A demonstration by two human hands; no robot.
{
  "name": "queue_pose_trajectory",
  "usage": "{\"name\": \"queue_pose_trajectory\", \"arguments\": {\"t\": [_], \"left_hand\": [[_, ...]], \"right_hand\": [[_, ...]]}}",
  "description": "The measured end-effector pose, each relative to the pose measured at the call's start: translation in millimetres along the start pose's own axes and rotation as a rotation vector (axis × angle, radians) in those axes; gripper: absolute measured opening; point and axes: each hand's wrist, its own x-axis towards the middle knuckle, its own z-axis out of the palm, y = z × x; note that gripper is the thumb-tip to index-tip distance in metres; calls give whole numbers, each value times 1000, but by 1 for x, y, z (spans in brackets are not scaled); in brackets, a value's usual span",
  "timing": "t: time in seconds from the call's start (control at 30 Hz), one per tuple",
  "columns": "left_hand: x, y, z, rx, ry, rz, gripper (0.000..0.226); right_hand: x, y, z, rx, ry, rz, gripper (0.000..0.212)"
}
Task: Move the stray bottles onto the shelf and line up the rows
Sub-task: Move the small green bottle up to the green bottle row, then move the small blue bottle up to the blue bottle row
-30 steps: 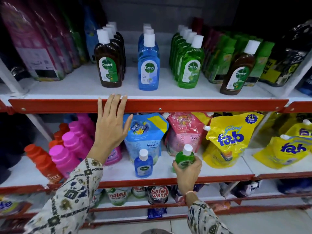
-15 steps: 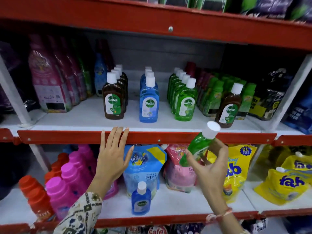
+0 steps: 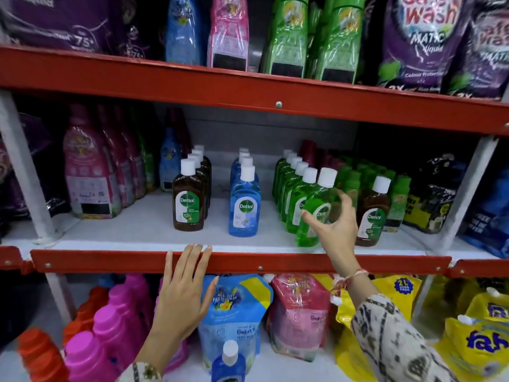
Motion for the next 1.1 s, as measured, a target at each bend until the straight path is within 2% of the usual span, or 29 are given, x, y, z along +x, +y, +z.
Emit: {"name": "queue_pose_trajectory", "arguments": {"t": [0.3, 0.43, 0.5, 0.6, 0.7, 0.8, 0.9, 0.97, 1.1], "left_hand": [[3, -3, 7, 20, 49, 18, 59], [3, -3, 8, 17, 61, 12, 58], [5, -4, 8, 21, 63, 13, 58], [7, -3, 6, 23, 67, 9, 57], [9, -2, 4, 17, 57, -4, 56], [9, -2, 3, 7, 50, -8, 55], [8, -4, 4, 6, 51, 3, 54], [6, -5, 5, -1, 53, 11, 53], [3, -7, 8, 4, 69, 22, 49]], "right_hand": [[3, 20, 16, -26, -37, 8, 82], [-5, 16, 11, -21, -46, 6, 93], [-16, 8, 9, -18, 11, 17, 95], [-44, -6, 6, 49, 153, -75, 77], [-82, -11, 8, 123, 180, -123, 59], [-129, 0, 18, 119, 134, -140, 49], [-179, 20, 32, 85, 22, -84, 49], [-214, 36, 42, 73, -101, -5, 56], [-276, 57, 63, 33, -296, 205, 85]]}}
